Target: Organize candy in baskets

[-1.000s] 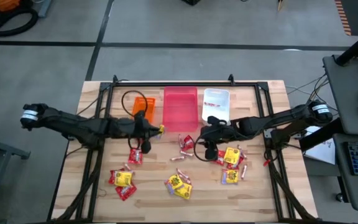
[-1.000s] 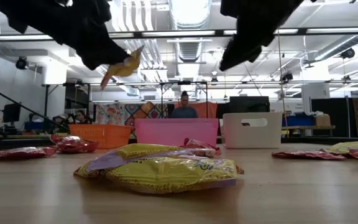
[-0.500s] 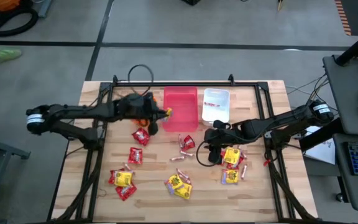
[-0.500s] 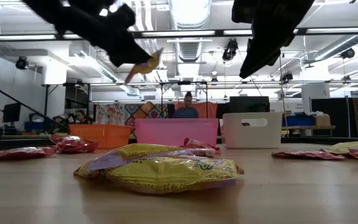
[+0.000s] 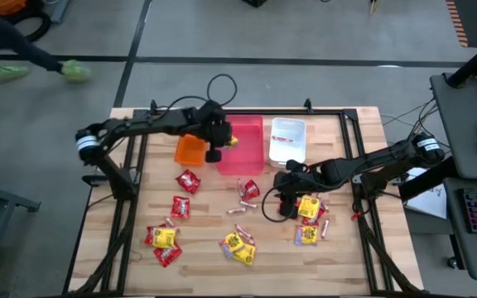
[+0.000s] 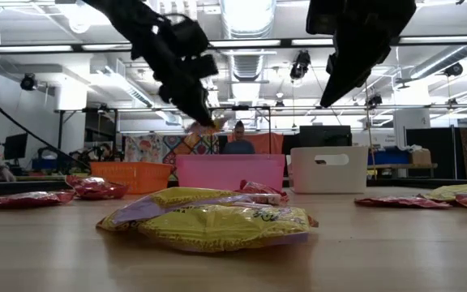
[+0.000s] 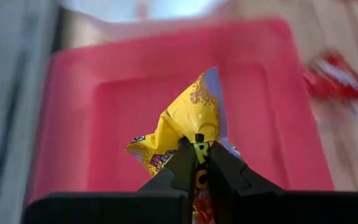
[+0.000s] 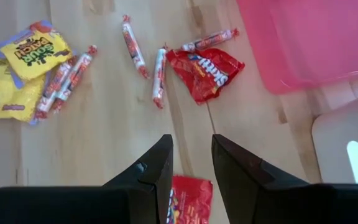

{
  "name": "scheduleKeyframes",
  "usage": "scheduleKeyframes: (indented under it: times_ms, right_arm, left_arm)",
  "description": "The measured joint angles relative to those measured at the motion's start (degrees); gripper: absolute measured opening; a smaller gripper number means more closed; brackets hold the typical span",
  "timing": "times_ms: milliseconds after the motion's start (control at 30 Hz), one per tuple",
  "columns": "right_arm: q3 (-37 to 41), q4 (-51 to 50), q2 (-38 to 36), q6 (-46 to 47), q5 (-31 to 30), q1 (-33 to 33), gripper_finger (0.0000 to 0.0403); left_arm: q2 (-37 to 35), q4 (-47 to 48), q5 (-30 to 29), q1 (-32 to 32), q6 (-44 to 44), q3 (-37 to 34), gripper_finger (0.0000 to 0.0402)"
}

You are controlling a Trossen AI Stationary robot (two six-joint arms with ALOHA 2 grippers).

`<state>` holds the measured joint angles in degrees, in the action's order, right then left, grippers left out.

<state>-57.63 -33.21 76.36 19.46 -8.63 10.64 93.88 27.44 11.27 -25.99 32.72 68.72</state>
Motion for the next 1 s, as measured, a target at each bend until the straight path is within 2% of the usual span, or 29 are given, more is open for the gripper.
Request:
scheduleKeyframes:
  times_ms: [100,267,533,800,1000]
  right_arm:
    - [0.0,0.0,0.0,-0.02,-0.02,0.26,0.0105]
    - [0.0,0.1,0.0,-0.04,-0.51,0.51,0.0105]
    - [0.0,0.94,0.0,-0.17,-0.58,0.49,0.0105]
    - [0.04,0.92,0.15,-0.74,-0.58,0.49,0.0105]
    - [0.09,0.93,0.17,-0.71,-0.58,0.49,0.0105]
  left_arm:
    - [3.05,6.69,4.96,-1.4,8.72,3.37,0.0004]
    - [7.58,11.41,5.18,-2.16,13.6,9.43,0.0004]
    - [13.11,13.61,1.42,-2.74,19.24,15.96,0.0004]
    - [17.22,13.77,-0.08,-3.28,28.87,18.61,0.0004]
    - [19.82,12.36,-4.53,-4.28,29.7,20.15,0.001]
